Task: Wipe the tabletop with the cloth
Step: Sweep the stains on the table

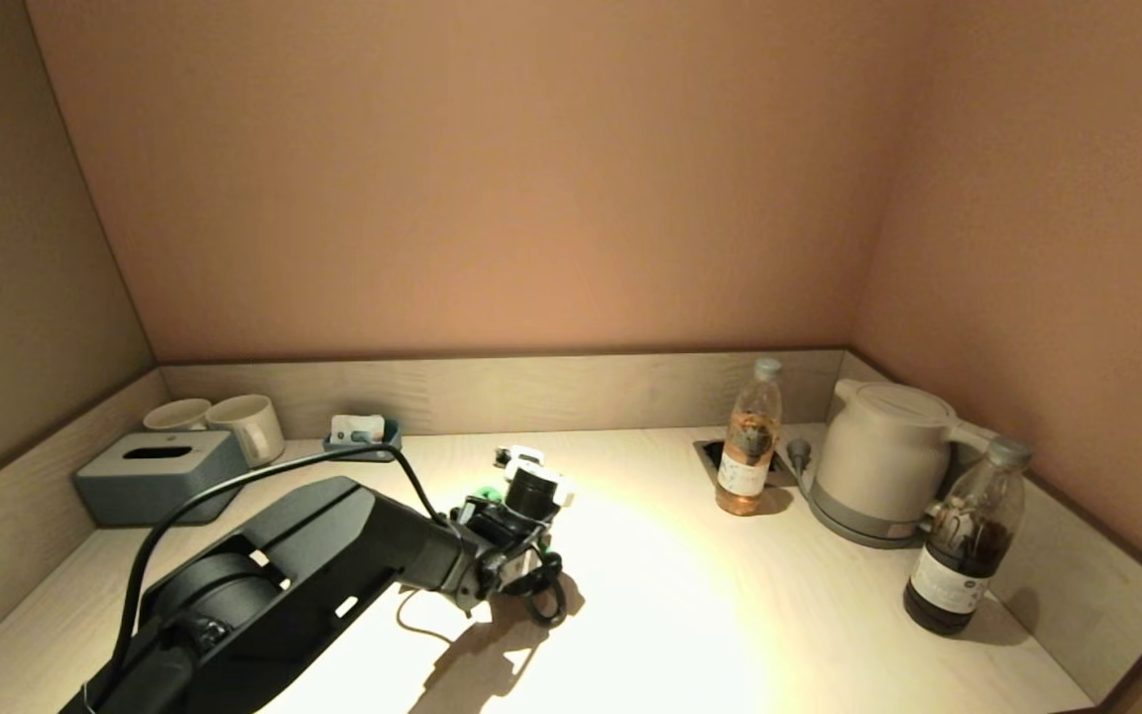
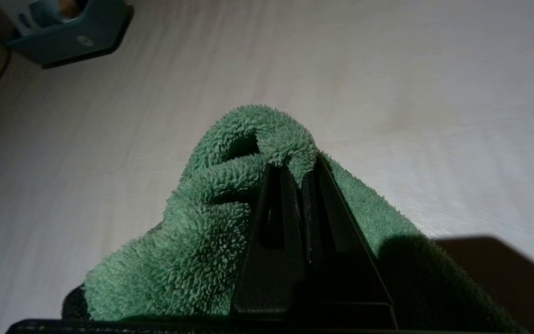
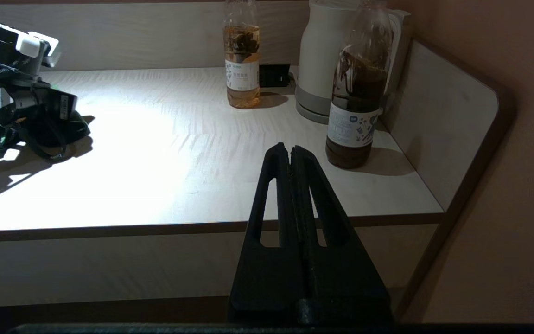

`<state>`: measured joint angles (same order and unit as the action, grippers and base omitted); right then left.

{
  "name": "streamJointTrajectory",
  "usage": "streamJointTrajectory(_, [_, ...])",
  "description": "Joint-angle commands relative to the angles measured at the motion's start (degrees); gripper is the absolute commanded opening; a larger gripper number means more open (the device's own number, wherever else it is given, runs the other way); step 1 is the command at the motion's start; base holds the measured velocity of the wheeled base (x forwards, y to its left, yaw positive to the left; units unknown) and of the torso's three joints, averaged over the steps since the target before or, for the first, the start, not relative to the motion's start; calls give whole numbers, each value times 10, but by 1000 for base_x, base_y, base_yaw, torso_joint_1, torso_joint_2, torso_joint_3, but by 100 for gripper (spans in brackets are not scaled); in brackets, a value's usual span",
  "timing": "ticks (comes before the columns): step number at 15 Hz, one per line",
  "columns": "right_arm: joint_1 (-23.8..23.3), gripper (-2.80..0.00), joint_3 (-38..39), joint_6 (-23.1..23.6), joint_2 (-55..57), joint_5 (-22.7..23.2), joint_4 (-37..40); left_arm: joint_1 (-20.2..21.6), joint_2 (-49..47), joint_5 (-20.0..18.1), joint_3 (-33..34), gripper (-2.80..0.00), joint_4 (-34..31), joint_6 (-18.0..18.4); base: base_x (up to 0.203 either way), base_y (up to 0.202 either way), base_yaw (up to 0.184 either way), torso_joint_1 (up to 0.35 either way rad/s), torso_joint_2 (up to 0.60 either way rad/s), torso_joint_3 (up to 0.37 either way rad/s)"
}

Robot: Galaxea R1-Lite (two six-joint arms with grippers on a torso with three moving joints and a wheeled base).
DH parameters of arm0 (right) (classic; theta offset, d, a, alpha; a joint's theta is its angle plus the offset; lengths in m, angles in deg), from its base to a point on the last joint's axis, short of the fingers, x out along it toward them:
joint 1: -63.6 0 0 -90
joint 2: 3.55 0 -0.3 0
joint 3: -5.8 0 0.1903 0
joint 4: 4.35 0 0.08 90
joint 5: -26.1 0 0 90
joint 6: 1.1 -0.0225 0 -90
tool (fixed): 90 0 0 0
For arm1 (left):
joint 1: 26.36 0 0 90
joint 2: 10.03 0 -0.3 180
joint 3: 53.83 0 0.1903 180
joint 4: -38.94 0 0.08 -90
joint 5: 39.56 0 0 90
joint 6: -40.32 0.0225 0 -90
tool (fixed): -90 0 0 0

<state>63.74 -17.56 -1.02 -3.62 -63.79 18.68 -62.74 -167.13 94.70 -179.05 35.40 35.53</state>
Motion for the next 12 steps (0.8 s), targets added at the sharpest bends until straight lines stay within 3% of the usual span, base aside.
streamJointTrajectory(1, [0,-280,0,0,1,0,0,25,19,10,17,-280,-1,-7,0,0,0,0,0,0])
streamJointTrajectory(6, [0,-280,0,0,1,0,0,70,140,16,184,-280,4,-42,0,0,0,0,0,0])
streamJointTrajectory(12, [0,-280,0,0,1,0,0,98,282,10,287,-280,4,-76,0,0,0,0,0,0])
